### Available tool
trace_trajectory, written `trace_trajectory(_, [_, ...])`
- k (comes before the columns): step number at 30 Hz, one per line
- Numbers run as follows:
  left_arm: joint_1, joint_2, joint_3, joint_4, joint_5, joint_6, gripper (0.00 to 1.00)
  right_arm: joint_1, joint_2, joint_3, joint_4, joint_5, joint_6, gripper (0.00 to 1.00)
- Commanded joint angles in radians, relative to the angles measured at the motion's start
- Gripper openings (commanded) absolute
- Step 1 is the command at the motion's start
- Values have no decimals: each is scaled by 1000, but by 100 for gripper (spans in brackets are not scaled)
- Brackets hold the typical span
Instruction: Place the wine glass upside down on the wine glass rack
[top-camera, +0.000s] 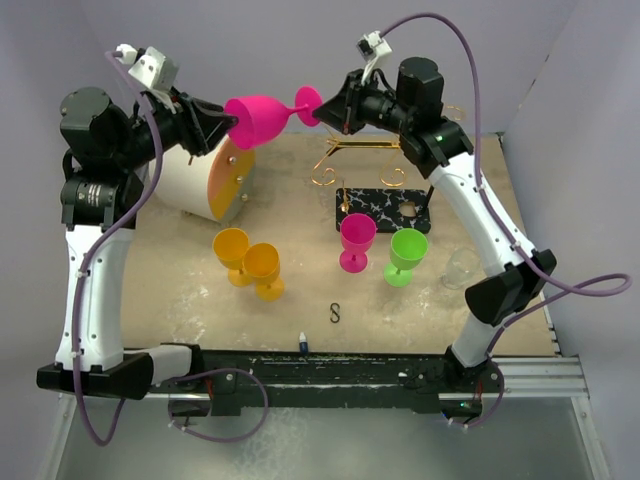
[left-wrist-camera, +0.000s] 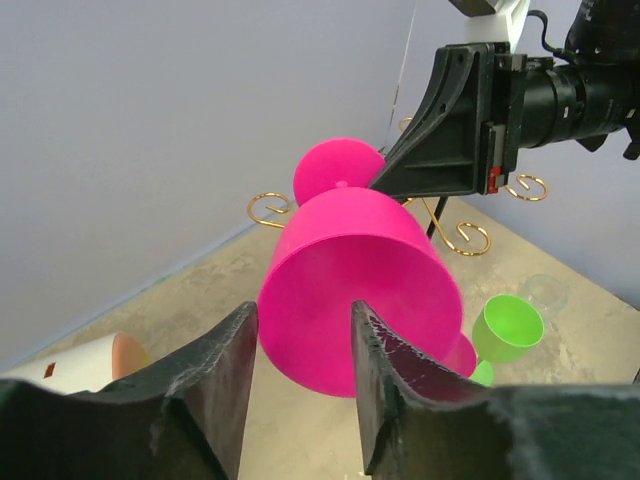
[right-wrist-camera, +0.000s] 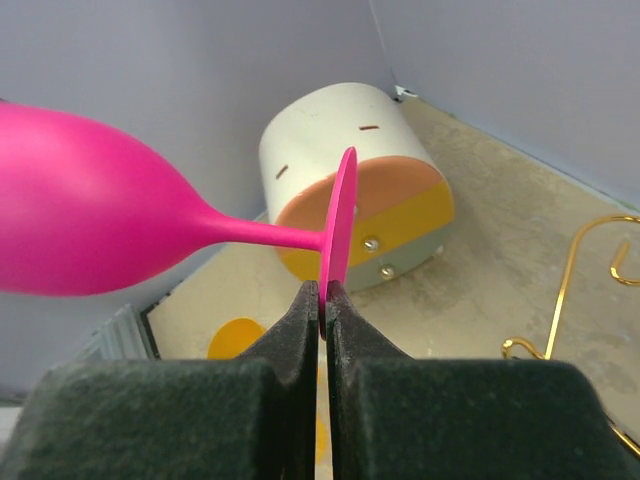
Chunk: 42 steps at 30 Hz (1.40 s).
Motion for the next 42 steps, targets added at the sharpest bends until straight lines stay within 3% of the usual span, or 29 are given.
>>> trace_trajectory(1, [-3,-41,-4,18,-43,-18,53,-17,-27,38,-15,116,-106,0])
trace_trajectory(6, [-1,-79,11,-69,-197,54,80,-52,-65,31,-47,300,-230,0])
trace_trajectory(12, [-1,-99,33,-135,-316,143,93,-58,-96,38,-49,589,-424,0])
trace_trajectory(21, [0,-113,7,-148,-306,196,99,-58,-53,124,-11,947,-706,0])
trace_trajectory(28, [1,-122,-21,-159,-301,241,99,-58,-3,144,95,1120,-949,0])
trace_trajectory(34, [0,-125,-22,-166,-297,273,99,-51,18,85,244,1083,-1121,0])
trace_trajectory(42, [1,-132,-24,-174,-286,292,99,-20,127,102,302,1054,-1326,0])
